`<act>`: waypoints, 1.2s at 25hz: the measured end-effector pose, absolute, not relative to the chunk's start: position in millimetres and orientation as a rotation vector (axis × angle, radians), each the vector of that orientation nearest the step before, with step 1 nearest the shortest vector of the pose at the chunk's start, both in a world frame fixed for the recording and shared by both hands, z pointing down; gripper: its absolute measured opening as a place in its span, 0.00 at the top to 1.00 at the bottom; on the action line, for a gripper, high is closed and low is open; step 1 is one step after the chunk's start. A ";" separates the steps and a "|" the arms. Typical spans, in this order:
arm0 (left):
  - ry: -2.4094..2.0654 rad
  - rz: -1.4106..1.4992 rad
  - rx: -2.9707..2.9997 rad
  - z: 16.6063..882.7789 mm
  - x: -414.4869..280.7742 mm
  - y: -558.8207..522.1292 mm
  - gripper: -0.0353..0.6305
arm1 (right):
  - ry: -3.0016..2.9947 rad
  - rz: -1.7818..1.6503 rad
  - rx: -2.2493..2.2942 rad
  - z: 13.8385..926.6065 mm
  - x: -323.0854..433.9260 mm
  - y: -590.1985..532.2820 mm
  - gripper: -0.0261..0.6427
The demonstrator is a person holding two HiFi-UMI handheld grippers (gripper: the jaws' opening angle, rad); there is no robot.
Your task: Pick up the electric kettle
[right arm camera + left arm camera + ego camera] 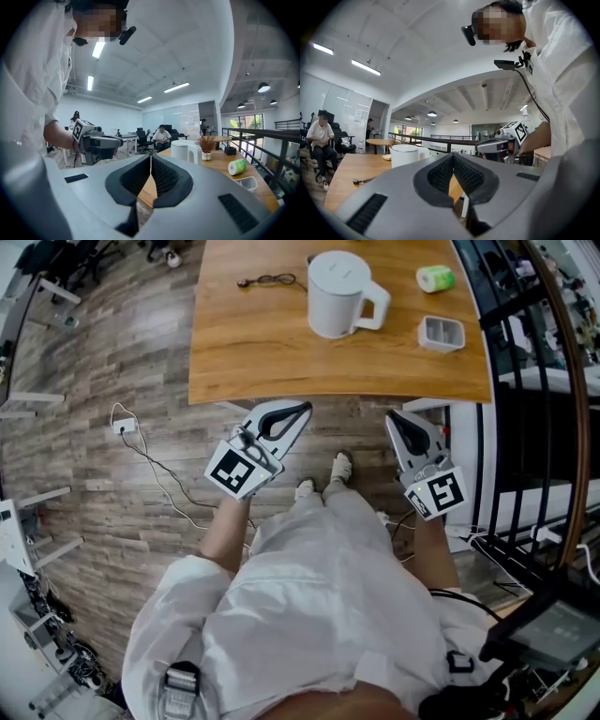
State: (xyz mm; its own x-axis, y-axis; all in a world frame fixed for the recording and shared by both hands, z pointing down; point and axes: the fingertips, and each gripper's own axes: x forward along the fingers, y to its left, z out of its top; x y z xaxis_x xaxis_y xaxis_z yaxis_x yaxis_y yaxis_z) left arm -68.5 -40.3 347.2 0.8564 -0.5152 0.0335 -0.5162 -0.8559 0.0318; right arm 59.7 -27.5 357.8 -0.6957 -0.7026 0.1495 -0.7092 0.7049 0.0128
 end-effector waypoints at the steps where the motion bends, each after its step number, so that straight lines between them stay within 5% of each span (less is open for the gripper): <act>1: -0.837 0.037 2.986 348.4 -67.2 -43.4 0.94 | -2.770 0.073 1.148 359.1 60.2 -30.7 0.94; 30: -0.965 0.129 2.932 402.4 -51.6 -137.6 0.94 | -2.759 0.114 1.028 421.1 74.5 -119.1 0.94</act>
State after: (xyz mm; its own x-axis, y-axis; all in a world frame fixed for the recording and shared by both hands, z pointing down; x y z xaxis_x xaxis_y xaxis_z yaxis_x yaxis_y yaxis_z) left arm -51.6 -137.6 402.4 0.8015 -0.5903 0.0953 -0.5947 -0.8036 0.0231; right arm 74.5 -119.1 421.1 -0.7398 -0.6398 0.2081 -0.6547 0.7558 -0.0039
